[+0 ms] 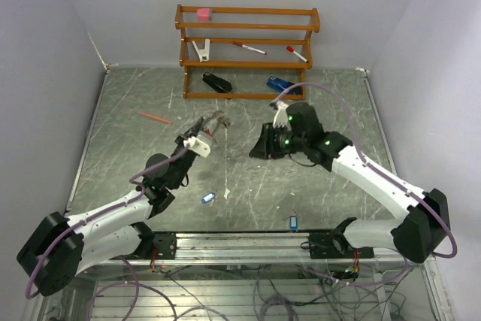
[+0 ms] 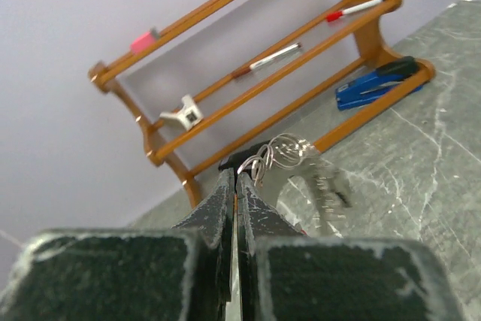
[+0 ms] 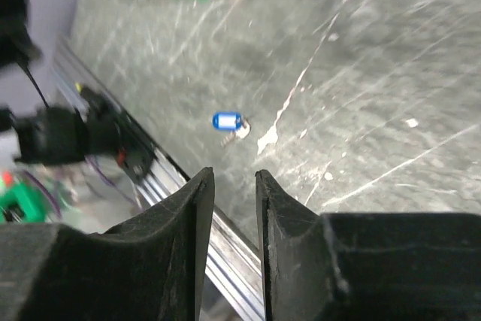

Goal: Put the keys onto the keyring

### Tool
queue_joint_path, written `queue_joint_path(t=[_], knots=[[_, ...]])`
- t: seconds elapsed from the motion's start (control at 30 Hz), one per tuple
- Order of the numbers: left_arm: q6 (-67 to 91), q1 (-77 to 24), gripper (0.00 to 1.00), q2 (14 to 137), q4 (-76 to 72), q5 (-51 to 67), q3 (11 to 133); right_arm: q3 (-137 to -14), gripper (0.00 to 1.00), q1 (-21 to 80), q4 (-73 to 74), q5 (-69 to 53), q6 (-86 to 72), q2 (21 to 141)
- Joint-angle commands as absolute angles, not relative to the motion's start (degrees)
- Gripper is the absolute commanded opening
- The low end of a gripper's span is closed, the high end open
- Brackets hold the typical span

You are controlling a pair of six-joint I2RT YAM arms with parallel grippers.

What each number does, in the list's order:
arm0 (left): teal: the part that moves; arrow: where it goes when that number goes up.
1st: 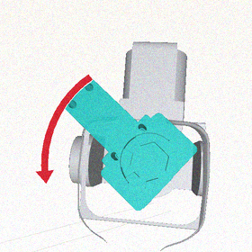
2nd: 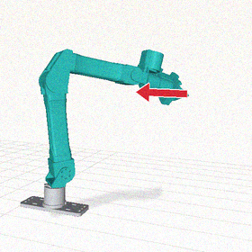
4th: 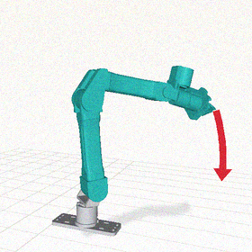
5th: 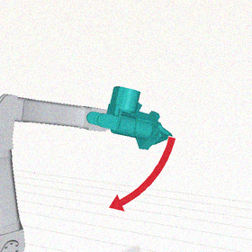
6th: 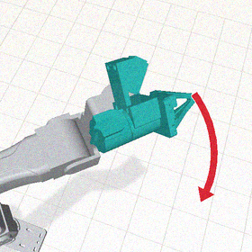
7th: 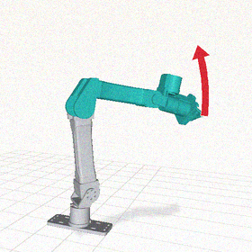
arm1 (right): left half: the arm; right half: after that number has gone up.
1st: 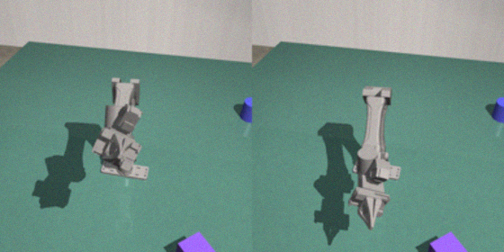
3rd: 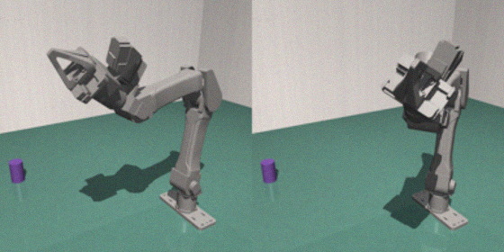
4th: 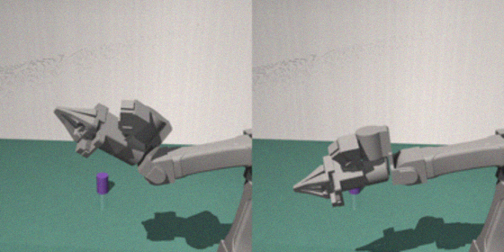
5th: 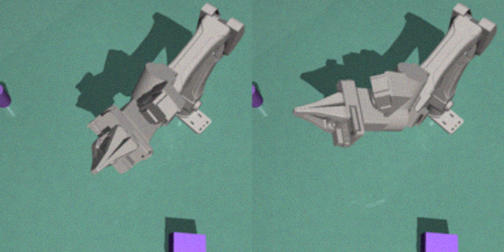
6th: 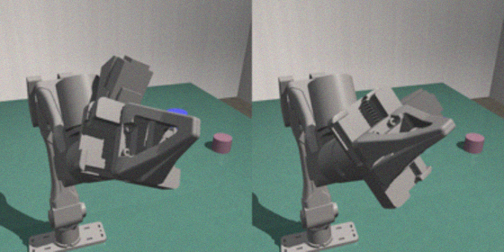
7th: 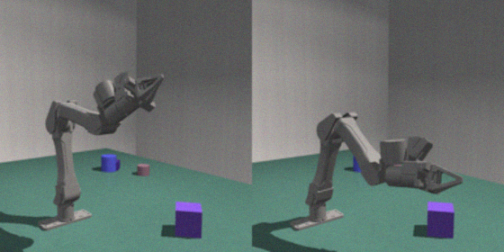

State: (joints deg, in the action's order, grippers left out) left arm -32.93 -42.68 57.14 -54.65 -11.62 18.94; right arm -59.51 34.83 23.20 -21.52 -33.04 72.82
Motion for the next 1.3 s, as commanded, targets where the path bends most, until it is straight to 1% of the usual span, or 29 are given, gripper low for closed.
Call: queue_joint_path(t=[0.0, 0.2, 0.33, 0.4, 0.5, 0.57, 0.6, 0.7, 0.83, 0.97, 1.07, 1.27], knots=[[-21.37, -40.6, 0.07, 53.52, -49.6, -20.23, 22.85, -54.73, 0.29, 42.32, 20.07, -17.0, -25.13, 73.6], [-17.27, -38.93, 0.07, 49.51, -43.0, -23.84, 23.77, -55.45, 0.31, 49.87, 18.84, -11.48, -27.94, 81.27], [-17.25, -37.91, 0.07, 47.99, -41.73, -25.51, 23.01, -60.32, 0.34, 52.17, 21.88, -8.91, -33.76, 88.67], [-16.8, -36.97, 0.07, 47.29, -40.82, -26.07, 22.94, -63.15, 0.31, 53.38, 23.91, -8.27, -36.21, 92.4], [-16.8, -35.55, 0.07, 46.32, -39.95, -26.53, 22.85, -69.62, 0.23, 55.05, 30.31, -7.23, -40.23, 98.44], [-17.15, -35.07, 0.07, 45.48, -39.82, -26.55, 22.55, -73.93, 0.21, 55.78, 34.23, -7.3, -42.84, 101.8], [-17.36, -34.72, 0.07, 45.1, -39.81, -26.61, 22.35, -76.26, 0.22, 56.11, 35.71, -7.53, -43.8, 103.73], [-17.92, -34.18, 0.07, 43.91, -39.77, -26.63, 21.92, -79.06, 0.27, 57.06, 37.81, -8.8, -46.2, 106.25], [-18.77, -33.64, 0.07, 42.96, -40.24, -27.09, 21.15, -79.14, 0.35, 57.75, 39.23, -9.6, -48.31, 107.48], [-19.33, -33.12, 0.07, 42.44, -40.89, -27.39, 20.51, -78.69, 0.39, 58.4, 39.19, -10.35, -49.89, 108.76], [-19.32, -32.5, 0.07, 42.04, -40.96, -27.68, 20.32, -79.34, 0.39, 58.94, 38.71, -10.74, -51.18, 110.68], [-21.57, -31.75, 0.07, 40.31, -41.74, -27.67, 19.59, -81.86, 0.34, 59.36, 39.21, -10.06, -51.95, 114.68]])
